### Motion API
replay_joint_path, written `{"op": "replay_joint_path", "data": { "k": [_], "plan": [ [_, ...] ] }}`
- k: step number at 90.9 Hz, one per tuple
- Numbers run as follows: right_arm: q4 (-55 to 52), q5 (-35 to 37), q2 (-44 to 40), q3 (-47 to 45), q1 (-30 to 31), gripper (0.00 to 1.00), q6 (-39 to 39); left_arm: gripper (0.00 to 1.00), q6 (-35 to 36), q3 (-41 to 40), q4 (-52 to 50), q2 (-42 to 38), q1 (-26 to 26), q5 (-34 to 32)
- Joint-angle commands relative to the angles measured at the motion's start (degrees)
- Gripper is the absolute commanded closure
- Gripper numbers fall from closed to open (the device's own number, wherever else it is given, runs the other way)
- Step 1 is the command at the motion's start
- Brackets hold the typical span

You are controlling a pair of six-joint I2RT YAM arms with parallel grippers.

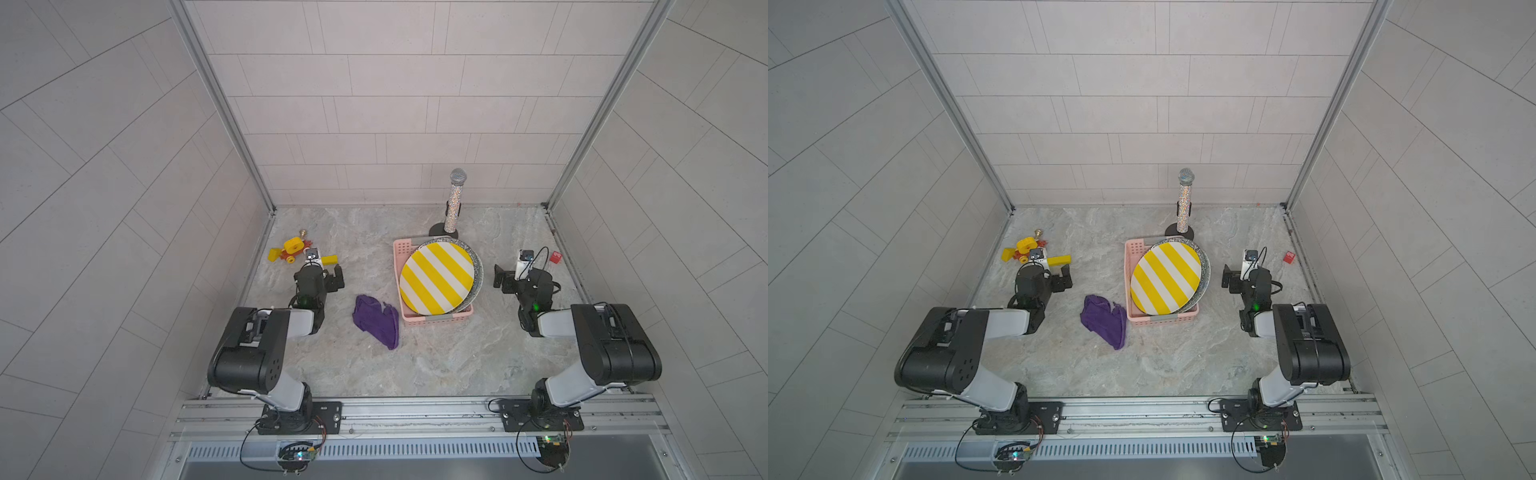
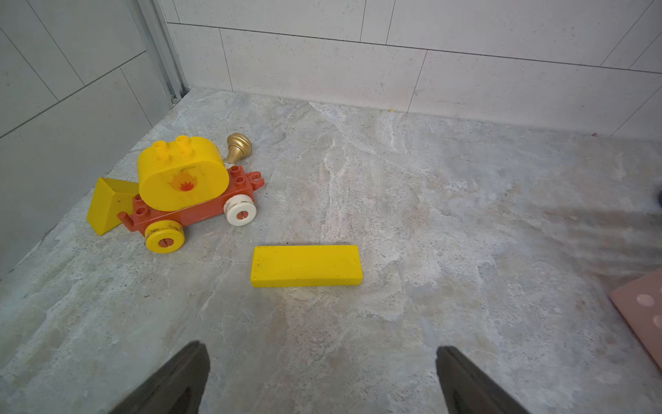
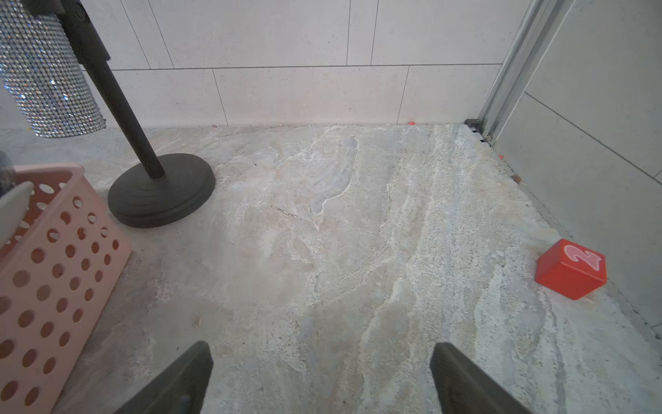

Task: Wipe the wet plate dry
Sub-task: Pick up the plate from the bin.

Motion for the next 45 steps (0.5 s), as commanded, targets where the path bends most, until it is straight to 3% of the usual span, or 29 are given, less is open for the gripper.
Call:
{"op": "replay_joint_path", "data": {
  "k": [1, 37, 41, 45],
  "plan": [
    [0.1, -0.2, -0.9, 0.4, -0.1, 0.00, -0.3, 0.00, -0.6, -0.5, -0.5, -1.2, 0.3, 0.5],
    [2.1, 0.8, -1.4, -0.2, -0.1, 0.00, 0.2, 0.00, -0.8, -0.4, -0.5, -1.1, 0.5, 0.8],
    [-2.5, 2.9, -6.5, -0.1, 0.1, 0.00, 0.5, 0.00, -0.8, -0.5, 0.0, -1.2, 0.5, 0.9],
    [-13.8, 5.1, -14.7, 2.4, 0.6, 0.00, 2.3, 0.00, 0.1, 0.3, 0.1, -2.5, 0.4, 0.5]
  ]
}}
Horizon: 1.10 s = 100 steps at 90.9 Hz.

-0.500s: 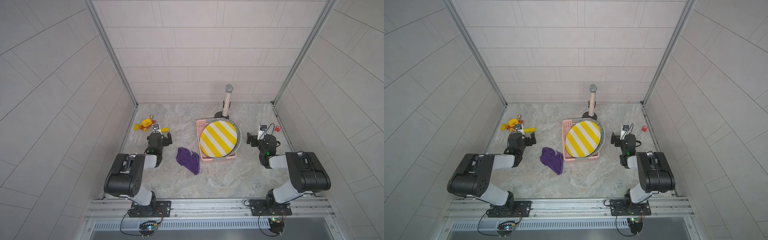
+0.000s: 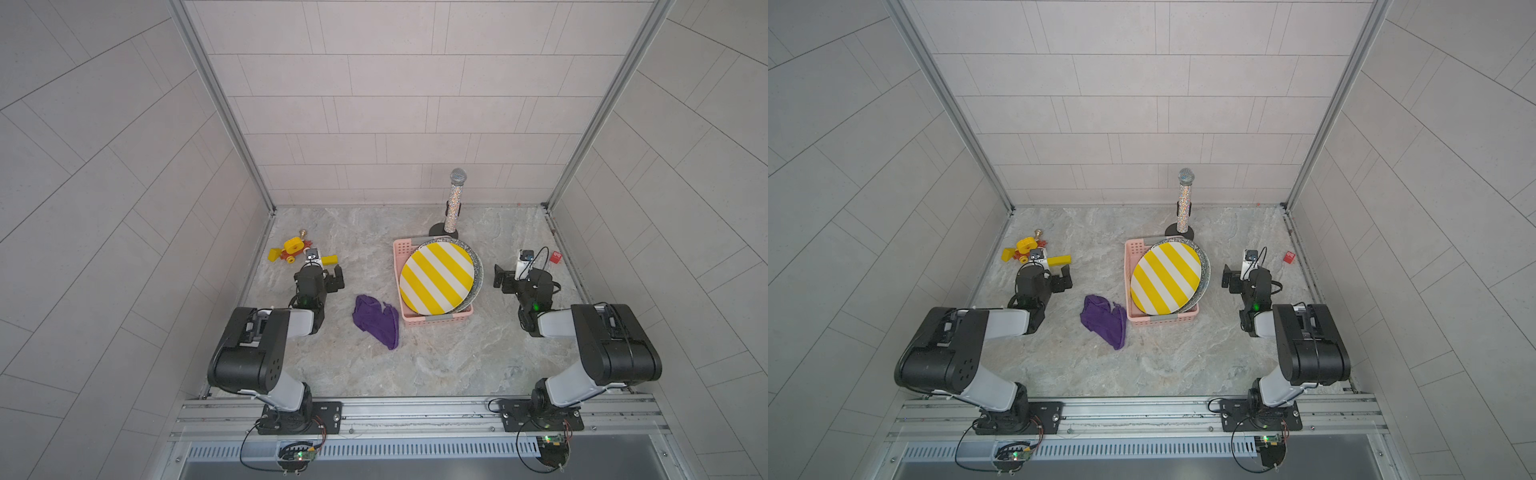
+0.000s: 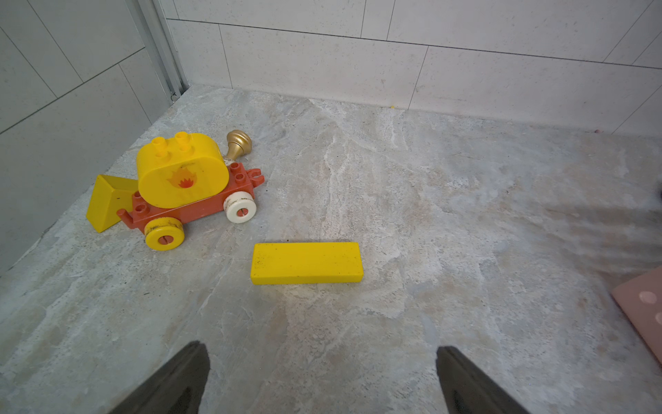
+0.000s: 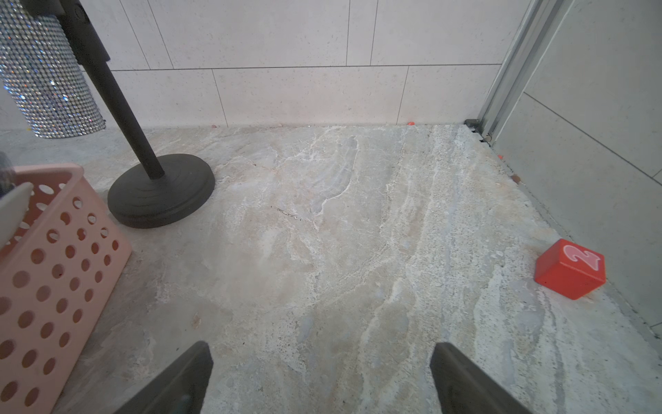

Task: Wipe the wet plate dry
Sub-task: Pick up the plate from the bin.

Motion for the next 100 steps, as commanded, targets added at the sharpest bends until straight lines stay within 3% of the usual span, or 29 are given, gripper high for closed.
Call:
{"op": "replay_joint_path", "data": {
  "k": [1, 7, 11, 24, 30, 37, 45, 53, 63, 73, 100],
  "plan": [
    [-15.7, 5.0, -15.1, 3.4, 0.5, 0.00, 3.3, 0.00, 0.1, 1.0, -2.4, -3.2, 0.2, 0.4],
    [-42.8, 7.0, -26.4, 15.0, 0.5, 0.06, 14.6, 0.00, -6.1, 15.8, -32.7, -7.6, 0.0, -2.8],
    [-56.4, 4.2, -30.1, 20.9, 0.5, 0.15, 20.1, 0.00, -12.6, 23.6, -45.0, -7.8, -0.1, -2.1],
    [-85.5, -17.5, -31.7, 34.3, 0.6, 0.30, 27.1, 0.00, -32.7, 33.9, -57.2, -7.5, -3.5, 9.2],
    [-95.6, -23.5, -29.0, 39.9, 0.9, 0.40, 27.2, 0.00, -36.3, 39.4, -64.3, -5.1, -5.6, 19.5],
    [-103.6, -25.6, -25.4, 45.0, 2.1, 0.50, 25.1, 0.00, -37.5, 44.2, -70.0, -1.8, -9.1, 28.5],
    [-108.1, -22.4, -21.9, 49.6, 5.8, 0.53, 22.2, 0.02, -37.2, 45.7, -73.6, 0.1, -13.3, 33.3],
    [-111.7, -18.4, -16.9, 53.8, 10.3, 0.54, 19.6, 0.13, -36.8, 44.9, -75.1, 0.9, -15.8, 33.7],
    [-113.7, -13.3, -9.0, 57.6, 14.7, 0.54, 17.8, 0.28, -36.3, 43.1, -74.9, 2.2, -16.3, 34.4],
    [-112.2, -10.3, -4.0, 60.2, 16.6, 0.59, 17.7, 0.39, -33.7, 44.3, -74.6, 5.6, -16.4, 39.1],
    [-105.6, -8.2, 6.3, 63.1, 17.8, 0.60, 17.0, 0.46, -30.5, 45.9, -75.5, 11.5, -16.7, 40.7]
  ]
}}
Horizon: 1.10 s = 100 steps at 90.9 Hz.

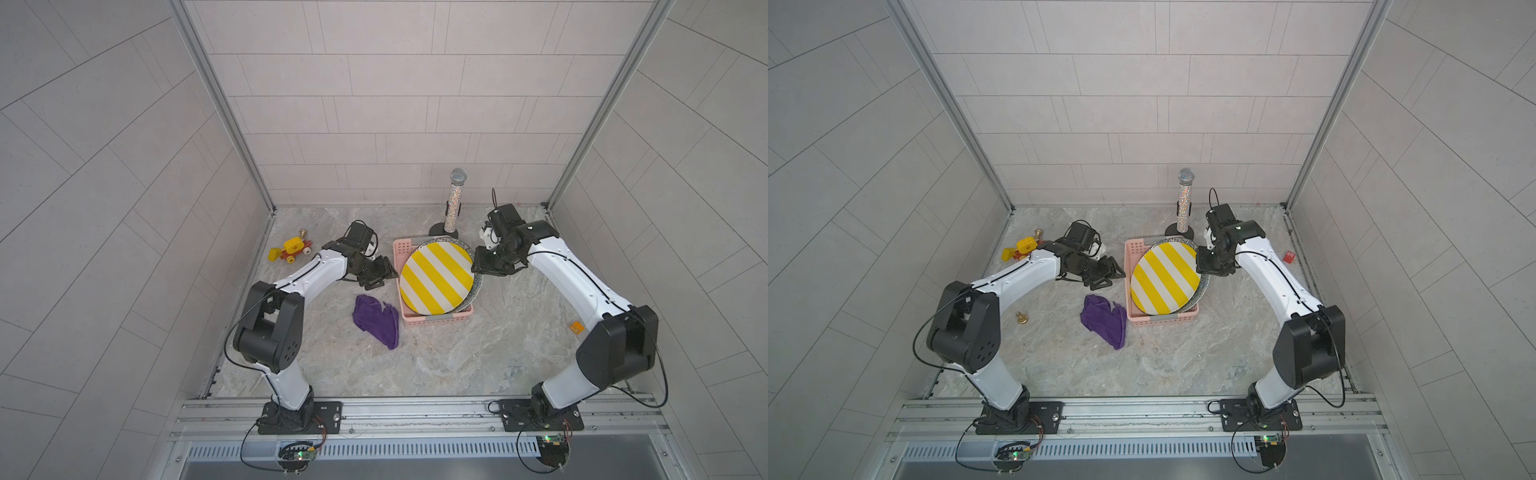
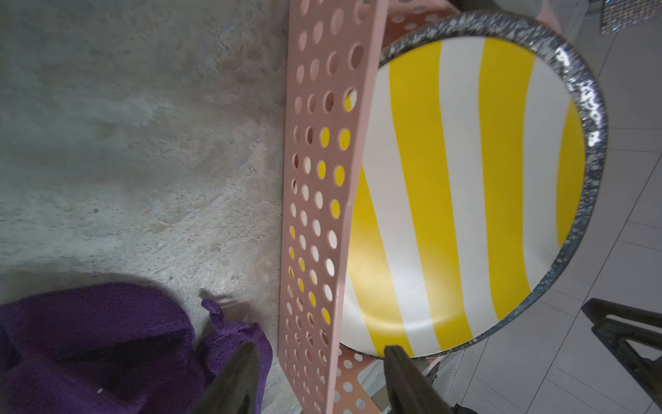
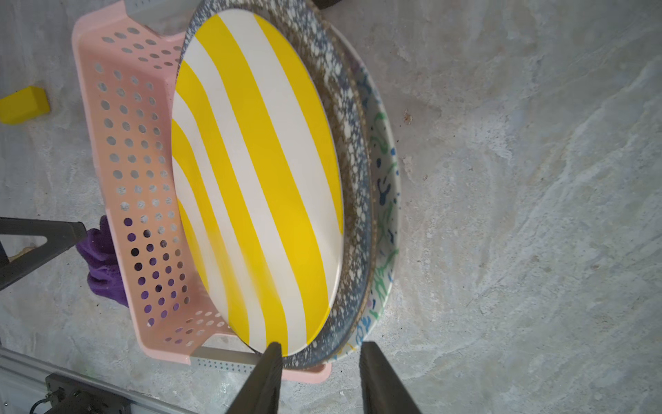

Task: Wipe the wet plate dry
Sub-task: Pick up the plate from the bin.

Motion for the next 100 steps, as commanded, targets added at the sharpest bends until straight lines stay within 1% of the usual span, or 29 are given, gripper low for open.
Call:
{"op": "replay_joint_path", "data": {
  "k": [1, 11, 15, 23, 26, 30, 40, 52, 55, 64, 72, 77, 83, 89, 94, 100],
  "plan": [
    [2.9, 1.6, 2.5, 1.4, 0.2, 0.60, -0.7, 0.47, 2.1, 1.0, -1.5, 0.8, -0.1, 1.8],
    [3.1, 2.2, 4.8, 2.6, 0.6, 0.61, -0.6, 0.60, 2.2, 0.8, -1.0, 1.7, -0.1, 2.6],
    [3.5, 2.5, 5.2, 2.3, 0.6, 0.61, -0.7, 0.64, 2.2, 0.7, -1.0, 2.1, -0.1, 2.7],
    [4.5, 2.2, 5.8, 1.3, 0.7, 0.62, -1.0, 0.67, 2.2, 0.5, -0.5, 2.7, -0.1, 3.3],
    [4.5, 2.3, 6.1, 1.3, 0.8, 0.65, -1.1, 0.68, 2.2, 0.3, -0.3, 2.9, -0.1, 3.6],
    [4.0, 2.6, 6.3, 1.6, 1.0, 0.67, -1.3, 0.69, 2.2, 0.2, -0.1, 3.1, -0.1, 3.8],
    [5.0, 1.9, 6.0, 1.1, 1.1, 0.67, -1.2, 0.72, 2.4, -0.1, 0.1, 3.7, -0.1, 4.0],
    [4.4, 1.5, 7.8, 1.7, 1.4, 0.68, -1.1, 0.74, 2.5, 0.2, 0.2, 4.6, -0.1, 4.3],
    [3.9, 2.3, 8.4, 2.0, 1.6, 0.67, -1.0, 0.74, 2.5, 0.2, 0.2, 4.7, -0.1, 4.4],
    [2.9, 4.7, 9.7, 2.5, 2.3, 0.53, -0.8, 0.74, 2.5, 0.4, 0.3, 4.7, -0.1, 4.5],
    [2.6, 4.5, 10.4, 2.5, 3.0, 0.49, -0.9, 0.74, 2.5, 0.6, 0.3, 5.1, -0.1, 4.6],
    [3.8, 1.9, 10.6, 1.6, 3.1, 0.49, -0.8, 0.74, 2.5, 0.7, 0.4, 5.4, -0.1, 4.9],
    [6.0, -4.7, 10.3, 0.2, 2.7, 0.53, 0.4, 0.75, 2.6, 0.9, 0.4, 5.7, -0.1, 5.2],
    [9.0, -12.6, 8.8, -1.3, 1.5, 0.61, 2.8, 0.75, 2.7, 0.9, 0.5, 6.0, -0.1, 5.3],
    [13.6, -20.1, 6.6, -3.7, 0.5, 0.67, 6.2, 0.75, 2.8, 0.8, 0.5, 6.1, -0.1, 5.3],
    [18.5, -24.6, 3.4, -6.6, -0.5, 0.77, 9.7, 0.75, 2.8, 0.7, 0.8, 6.3, -0.1, 5.6]
  ]
}}
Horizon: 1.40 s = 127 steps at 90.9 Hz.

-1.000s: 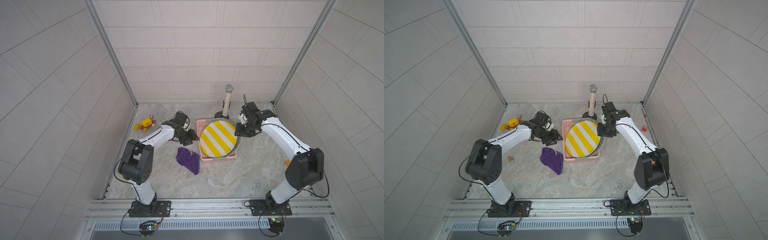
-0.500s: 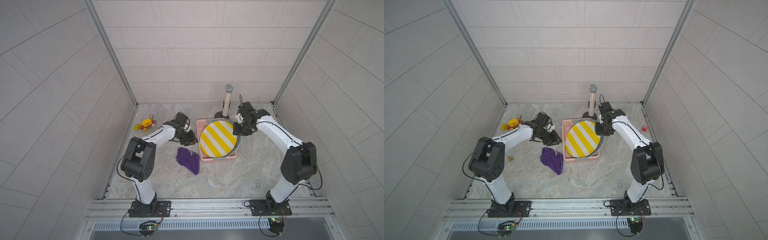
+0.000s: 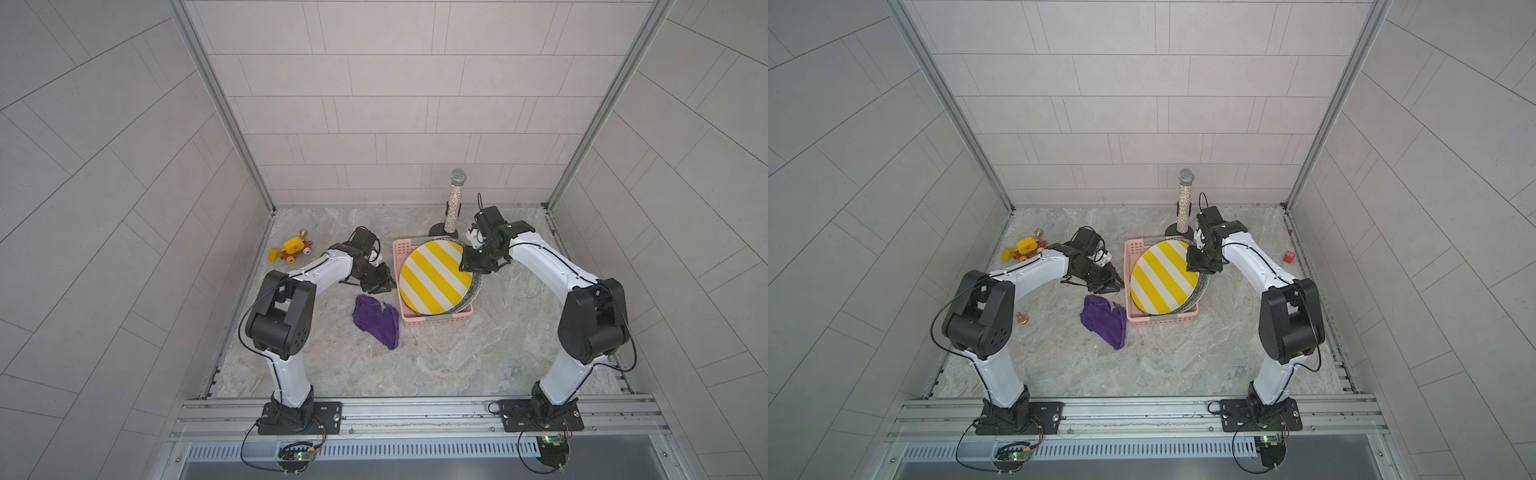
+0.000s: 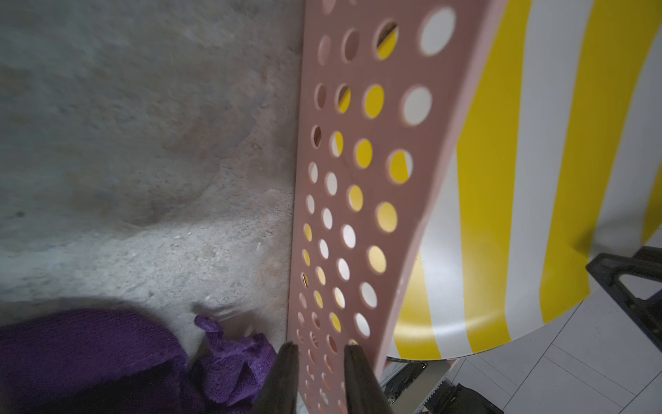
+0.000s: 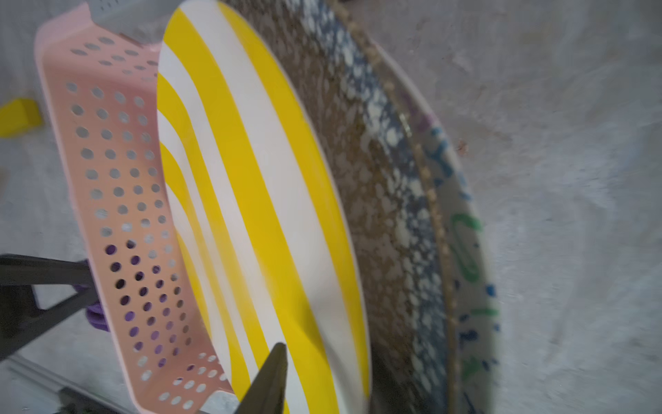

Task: Wipe the wet plate dry
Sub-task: Pick up the plate from the bin, then pick up the towel at the center of the board.

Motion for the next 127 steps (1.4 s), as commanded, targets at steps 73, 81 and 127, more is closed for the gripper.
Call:
{"op": "replay_joint_path", "data": {
  "k": [73, 81, 127],
  "plan": [
    [16.0, -0.6, -24.1, -9.5, -0.4, 1.00, 4.7, 0.11, 16.4, -13.7, -9.4, -27.1, -2.7, -29.7],
    [17.1, 1.0, -27.3, -11.7, -0.4, 1.00, 5.1, 0.11, 21.1, -15.9, -8.2, -26.4, -5.5, -32.1],
    [16.1, 3.5, -33.4, -17.4, -0.5, 1.00, 8.4, 0.53, 21.7, -8.2, -11.6, -5.5, -11.3, -35.8]
  ]
}}
